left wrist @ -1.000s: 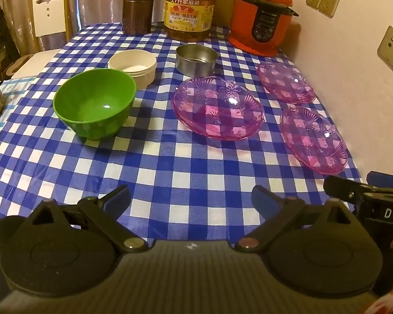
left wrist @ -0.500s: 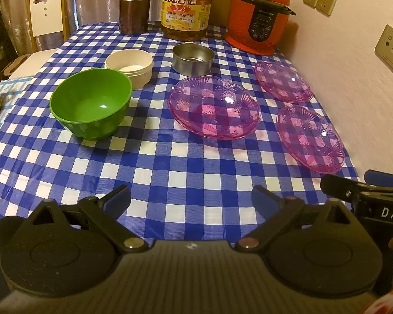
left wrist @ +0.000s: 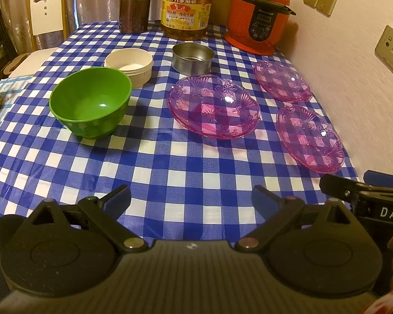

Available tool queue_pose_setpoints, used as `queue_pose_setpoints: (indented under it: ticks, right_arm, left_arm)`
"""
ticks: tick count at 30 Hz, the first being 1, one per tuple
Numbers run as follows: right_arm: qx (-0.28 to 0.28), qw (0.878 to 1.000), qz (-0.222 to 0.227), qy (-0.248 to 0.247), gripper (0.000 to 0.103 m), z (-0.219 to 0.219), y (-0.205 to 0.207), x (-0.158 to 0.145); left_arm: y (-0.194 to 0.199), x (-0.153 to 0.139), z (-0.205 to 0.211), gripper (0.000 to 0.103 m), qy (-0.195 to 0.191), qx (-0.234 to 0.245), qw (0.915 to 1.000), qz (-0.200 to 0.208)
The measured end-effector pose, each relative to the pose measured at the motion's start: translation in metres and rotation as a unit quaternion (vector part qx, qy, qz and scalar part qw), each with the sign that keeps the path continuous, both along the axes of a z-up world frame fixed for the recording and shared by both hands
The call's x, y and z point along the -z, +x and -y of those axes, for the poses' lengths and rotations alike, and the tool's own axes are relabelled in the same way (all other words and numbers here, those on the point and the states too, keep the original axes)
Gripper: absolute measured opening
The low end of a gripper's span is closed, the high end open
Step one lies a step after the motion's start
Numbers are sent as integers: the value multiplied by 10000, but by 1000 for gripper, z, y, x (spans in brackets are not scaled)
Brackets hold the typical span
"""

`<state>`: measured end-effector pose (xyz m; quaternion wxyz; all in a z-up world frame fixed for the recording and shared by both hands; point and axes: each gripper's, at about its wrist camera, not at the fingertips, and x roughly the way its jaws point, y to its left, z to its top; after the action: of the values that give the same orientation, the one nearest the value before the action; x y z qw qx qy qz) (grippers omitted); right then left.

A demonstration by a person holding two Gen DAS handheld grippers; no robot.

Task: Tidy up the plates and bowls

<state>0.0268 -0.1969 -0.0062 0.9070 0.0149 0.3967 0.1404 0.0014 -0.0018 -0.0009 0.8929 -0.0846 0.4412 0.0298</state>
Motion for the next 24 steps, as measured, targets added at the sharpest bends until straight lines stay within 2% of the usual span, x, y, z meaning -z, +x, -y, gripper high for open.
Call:
queue_pose_setpoints:
  ticks: [24]
  right_arm:
    - [0,10000,2,3,99,1,-1,1]
  left_arm:
    - [-1,1,0,98,-5,3,10000,-9]
